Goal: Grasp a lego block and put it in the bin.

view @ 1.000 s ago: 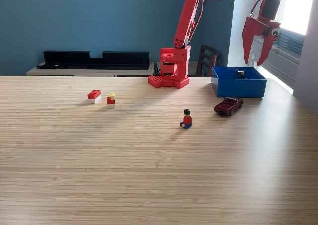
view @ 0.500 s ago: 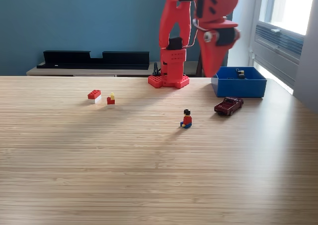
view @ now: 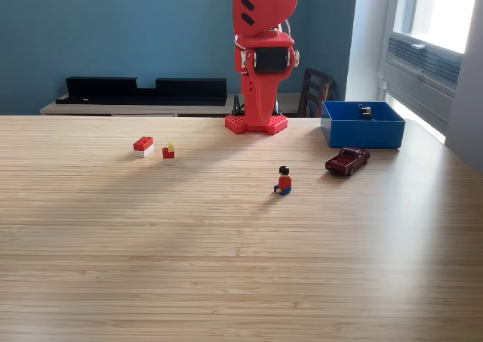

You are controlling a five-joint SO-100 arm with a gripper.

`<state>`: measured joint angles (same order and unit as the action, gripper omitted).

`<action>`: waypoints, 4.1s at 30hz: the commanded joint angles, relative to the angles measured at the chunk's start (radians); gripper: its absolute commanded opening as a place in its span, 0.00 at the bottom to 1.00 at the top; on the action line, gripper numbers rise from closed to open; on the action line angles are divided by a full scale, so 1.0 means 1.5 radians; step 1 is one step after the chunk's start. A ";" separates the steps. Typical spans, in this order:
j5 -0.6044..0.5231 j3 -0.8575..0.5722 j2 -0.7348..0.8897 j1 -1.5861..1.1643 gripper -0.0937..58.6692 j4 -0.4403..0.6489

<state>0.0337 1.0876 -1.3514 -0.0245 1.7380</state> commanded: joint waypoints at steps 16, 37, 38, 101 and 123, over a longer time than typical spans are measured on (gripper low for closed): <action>-0.066 -0.065 -0.021 0.031 0.00 0.008; -0.240 0.116 -0.013 0.413 0.00 -0.204; -0.245 0.130 -0.013 0.414 0.00 -0.208; -0.062 0.406 -0.027 0.512 0.40 -0.296; -0.070 0.442 -0.027 0.512 0.01 -0.329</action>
<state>-0.0660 1.7533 -1.3545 0.7348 1.2456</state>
